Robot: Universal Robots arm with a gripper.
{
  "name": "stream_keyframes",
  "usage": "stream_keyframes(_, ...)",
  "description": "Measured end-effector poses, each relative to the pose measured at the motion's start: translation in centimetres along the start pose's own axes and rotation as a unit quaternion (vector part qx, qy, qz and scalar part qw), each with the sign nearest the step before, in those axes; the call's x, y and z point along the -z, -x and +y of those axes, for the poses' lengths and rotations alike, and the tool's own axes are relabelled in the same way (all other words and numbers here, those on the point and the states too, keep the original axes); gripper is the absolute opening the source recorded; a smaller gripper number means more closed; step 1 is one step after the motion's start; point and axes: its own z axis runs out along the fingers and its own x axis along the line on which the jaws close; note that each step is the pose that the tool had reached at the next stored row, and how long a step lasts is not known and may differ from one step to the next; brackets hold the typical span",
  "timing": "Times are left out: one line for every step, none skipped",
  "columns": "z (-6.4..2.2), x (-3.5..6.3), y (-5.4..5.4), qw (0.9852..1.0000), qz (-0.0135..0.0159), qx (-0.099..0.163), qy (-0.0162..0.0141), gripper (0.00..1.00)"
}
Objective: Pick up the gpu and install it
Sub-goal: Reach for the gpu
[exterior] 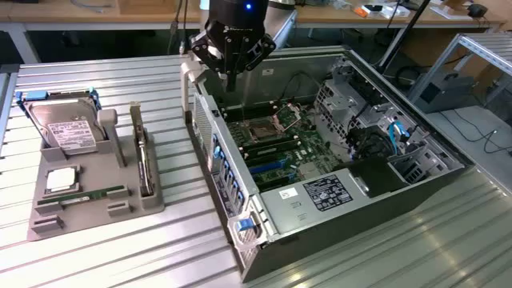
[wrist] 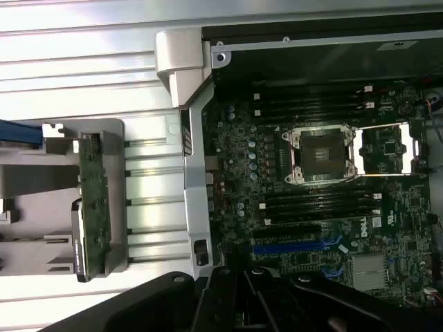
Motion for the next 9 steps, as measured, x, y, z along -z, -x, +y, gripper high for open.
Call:
stream_keyframes(-0.04, 0.02, -0.6, 1.0, 0.0, 0.0, 0.0, 0.1)
stream_keyframes(-0.05, 0.02, -0.71, 1.0, 0.0, 0.0, 0.0, 0.1)
stream_keyframes(-0.06, 0.02, -0.81, 1.0, 0.0, 0.0, 0.0, 0.1)
stream_keyframes(-0.06, 0.03, -0.87, 1.0, 0.0, 0.0, 0.0, 0.1)
stream_keyframes(-0.07, 0.03, -0.94, 1.0, 0.0, 0.0, 0.0, 0.1)
stream_keyframes(-0.08, 0.03, -1.01, 1.0, 0.0, 0.0, 0.0, 0.1)
stream_keyframes(-0.08, 0.03, -1.08, 1.0, 0.0, 0.0, 0.0, 0.1)
stream_keyframes(-0.09, 0.03, -1.14, 1.0, 0.0, 0.0, 0.0, 0.1)
stream_keyframes(-0.09, 0.04, -1.24, 1.0, 0.0, 0.0, 0.0, 0.1)
